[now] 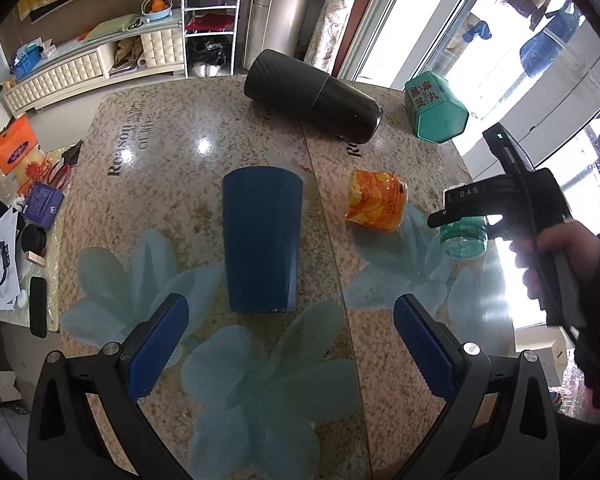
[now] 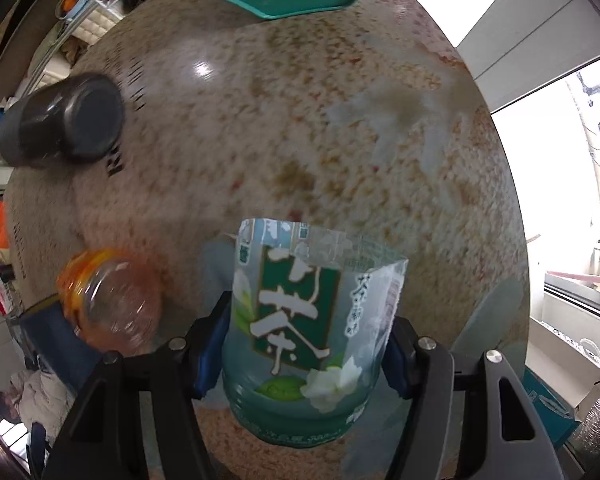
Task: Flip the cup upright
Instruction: 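Lift the bottle with the right tool and set it back down, opening, then move the left tool to the bottle and close around its body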
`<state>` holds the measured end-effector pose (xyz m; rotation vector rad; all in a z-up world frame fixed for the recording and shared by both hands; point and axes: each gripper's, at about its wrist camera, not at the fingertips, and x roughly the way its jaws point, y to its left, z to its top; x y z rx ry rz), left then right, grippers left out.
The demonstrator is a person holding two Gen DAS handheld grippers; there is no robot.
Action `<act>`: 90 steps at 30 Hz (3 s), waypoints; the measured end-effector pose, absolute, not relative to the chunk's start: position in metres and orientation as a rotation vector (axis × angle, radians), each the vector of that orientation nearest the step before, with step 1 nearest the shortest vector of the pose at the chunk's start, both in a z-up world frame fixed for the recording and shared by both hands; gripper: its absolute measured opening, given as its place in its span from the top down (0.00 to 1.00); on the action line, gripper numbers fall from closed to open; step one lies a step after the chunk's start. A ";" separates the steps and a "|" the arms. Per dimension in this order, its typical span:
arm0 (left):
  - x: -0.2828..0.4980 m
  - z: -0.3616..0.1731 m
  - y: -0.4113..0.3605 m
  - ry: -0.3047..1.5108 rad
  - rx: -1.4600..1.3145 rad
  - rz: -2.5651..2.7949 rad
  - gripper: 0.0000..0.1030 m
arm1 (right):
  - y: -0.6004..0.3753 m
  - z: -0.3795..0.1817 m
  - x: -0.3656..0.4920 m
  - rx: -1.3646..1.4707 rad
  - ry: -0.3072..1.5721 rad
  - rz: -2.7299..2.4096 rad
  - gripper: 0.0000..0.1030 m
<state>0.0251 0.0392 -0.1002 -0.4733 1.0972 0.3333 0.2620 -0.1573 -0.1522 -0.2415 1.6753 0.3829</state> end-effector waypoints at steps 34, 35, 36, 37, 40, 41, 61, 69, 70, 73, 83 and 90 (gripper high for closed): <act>-0.014 -0.094 0.037 1.148 -0.391 0.245 0.00 | -0.154 -0.191 0.053 -0.507 1.622 0.596 0.39; -0.014 -0.095 0.037 1.150 -0.390 0.244 0.00 | -0.147 -0.198 0.051 -0.517 1.615 0.599 0.39; -0.014 -0.095 0.036 1.151 -0.390 0.242 0.00 | -0.137 -0.207 0.048 -0.523 1.610 0.599 0.39; -0.014 -0.096 0.036 1.153 -0.391 0.241 0.00 | -0.130 -0.214 0.046 -0.529 1.608 0.598 0.39; -0.015 -0.096 0.037 1.155 -0.392 0.239 0.00 | -0.127 -0.215 0.044 -0.541 1.602 0.603 0.37; -0.015 -0.096 0.037 1.155 -0.394 0.240 0.00 | -0.126 -0.215 0.040 -0.540 1.608 0.606 0.32; -0.024 -0.078 0.035 1.125 -0.417 0.217 0.00 | -0.140 -0.177 0.043 -0.471 1.531 0.606 0.00; -0.013 -0.063 0.016 1.146 -0.415 0.175 0.00 | -0.181 -0.122 0.062 -0.374 1.425 0.588 0.00; -0.011 -0.061 0.011 1.145 -0.415 0.165 0.00 | -0.190 -0.113 0.066 -0.359 1.411 0.581 0.00; -0.002 -0.057 -0.003 1.170 -0.433 0.124 0.00 | -0.216 -0.094 0.077 -0.353 1.373 0.562 0.00; 0.048 -0.086 -0.052 1.305 -0.473 0.130 0.00 | -0.283 -0.099 0.120 -0.284 1.412 0.532 0.00; 0.074 -0.138 -0.070 1.470 -0.525 0.231 0.00 | -0.305 -0.117 0.146 -0.359 1.429 0.530 0.00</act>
